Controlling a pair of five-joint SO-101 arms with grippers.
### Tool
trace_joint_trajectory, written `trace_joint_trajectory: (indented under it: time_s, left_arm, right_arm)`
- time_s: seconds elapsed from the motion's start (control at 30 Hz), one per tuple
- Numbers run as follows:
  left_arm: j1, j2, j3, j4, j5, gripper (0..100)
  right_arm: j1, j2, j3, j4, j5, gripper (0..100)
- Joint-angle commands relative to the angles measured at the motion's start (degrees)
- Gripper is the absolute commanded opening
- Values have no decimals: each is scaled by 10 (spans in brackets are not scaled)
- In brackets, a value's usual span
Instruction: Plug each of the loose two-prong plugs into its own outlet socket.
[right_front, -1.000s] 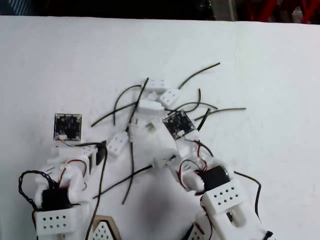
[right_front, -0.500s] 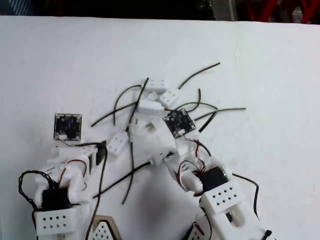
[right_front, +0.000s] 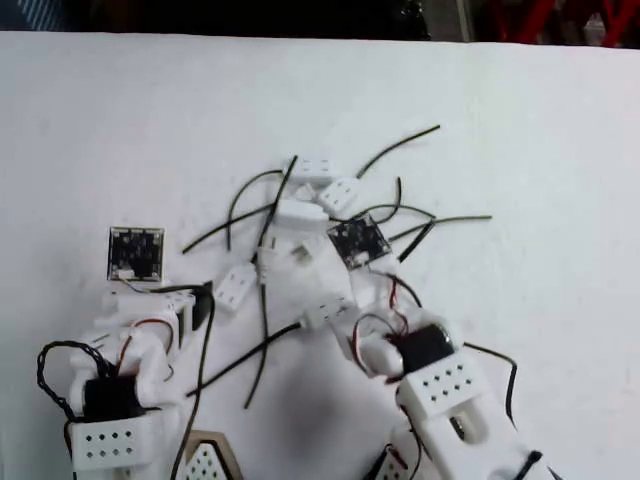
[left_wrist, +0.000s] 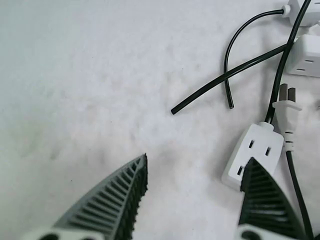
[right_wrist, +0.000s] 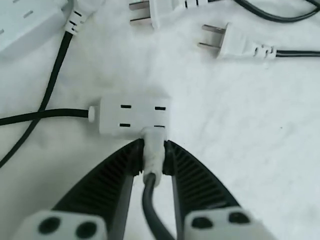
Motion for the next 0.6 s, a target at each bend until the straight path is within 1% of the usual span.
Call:
trace_joint_trajectory:
  time_s: [0.0,0.07,0.17,0.23,0.37,0.57]
  left_arm:
    - [-6,-7,-3,2,-5,301]
    - [-6,-7,-3,2,-5,301]
    - [-6,-7,-3,2,-5,301]
    - [-6,-7,-3,2,-5,301]
    - [-6,-7,-3,2,-5,301]
    - [-6,-7,-3,2,-5,301]
  right_arm:
    - [4,68,-102,54,-29,16]
    - [4,115,-139,73,-34,16]
    - [5,161,-167,73,-36,17]
    - [4,170,-171,56,-49,17]
    - [2,175,-171,34,-50,17]
    - [3,176,-171,28,-50,17]
